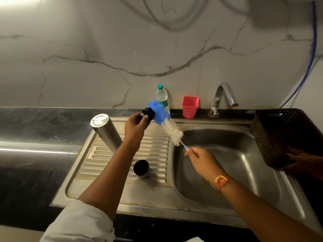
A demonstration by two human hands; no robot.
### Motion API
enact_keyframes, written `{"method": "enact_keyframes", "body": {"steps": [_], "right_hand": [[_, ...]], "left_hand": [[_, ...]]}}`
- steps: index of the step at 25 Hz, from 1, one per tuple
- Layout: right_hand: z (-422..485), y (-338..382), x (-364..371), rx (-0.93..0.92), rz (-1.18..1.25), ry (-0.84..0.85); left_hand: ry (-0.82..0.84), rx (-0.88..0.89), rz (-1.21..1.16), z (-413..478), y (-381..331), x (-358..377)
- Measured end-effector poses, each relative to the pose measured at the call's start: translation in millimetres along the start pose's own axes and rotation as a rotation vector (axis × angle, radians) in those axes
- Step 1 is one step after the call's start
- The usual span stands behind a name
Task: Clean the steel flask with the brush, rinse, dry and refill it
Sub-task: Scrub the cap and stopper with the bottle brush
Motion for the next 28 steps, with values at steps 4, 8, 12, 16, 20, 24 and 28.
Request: {"method": "enact_keyframes", "body": {"steps": [4, 8, 12, 16, 20, 24, 28], "right_hand": [[14, -6, 6, 0.085, 0.083, -0.019], [-1, -13, -3, 0.114, 0.149, -0.035], [-23, -16, -1, 0.18, 0.279, 0.033], [-32, -14, 3, 0.191, 0.354, 0.052], [-40, -10, -5, 0.139, 0.321, 0.0], [-27, 7, -13, 0.052, 0.212, -0.031], [-7, 21, -20, 0.001, 0.158, -0.055]], "left_hand": [[0.071, 0.035, 0.156, -7, -6, 30], [-0.025, -0.005, 0.035, 0, -8, 9], [-0.019, -0.148, -0.29, -7, 8, 7], [-0.056, -0.241, -0.553, -12, 17, 13], [-0.051, -0.26, -0.635, -7, 17, 10], [0.094, -0.232, -0.485, -11, 10, 25], [0.085, -0.214, -0.479, -12, 4, 33]]}}
Point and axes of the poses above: each hand's wrist, its own z-axis towards the middle knuckle, its own x-axis out of the palm, y = z × x, the point moved 7 cm from there along z, towards the middle knuckle, and after that the axes turned 2 degrees about y, right-handed, at the moved point
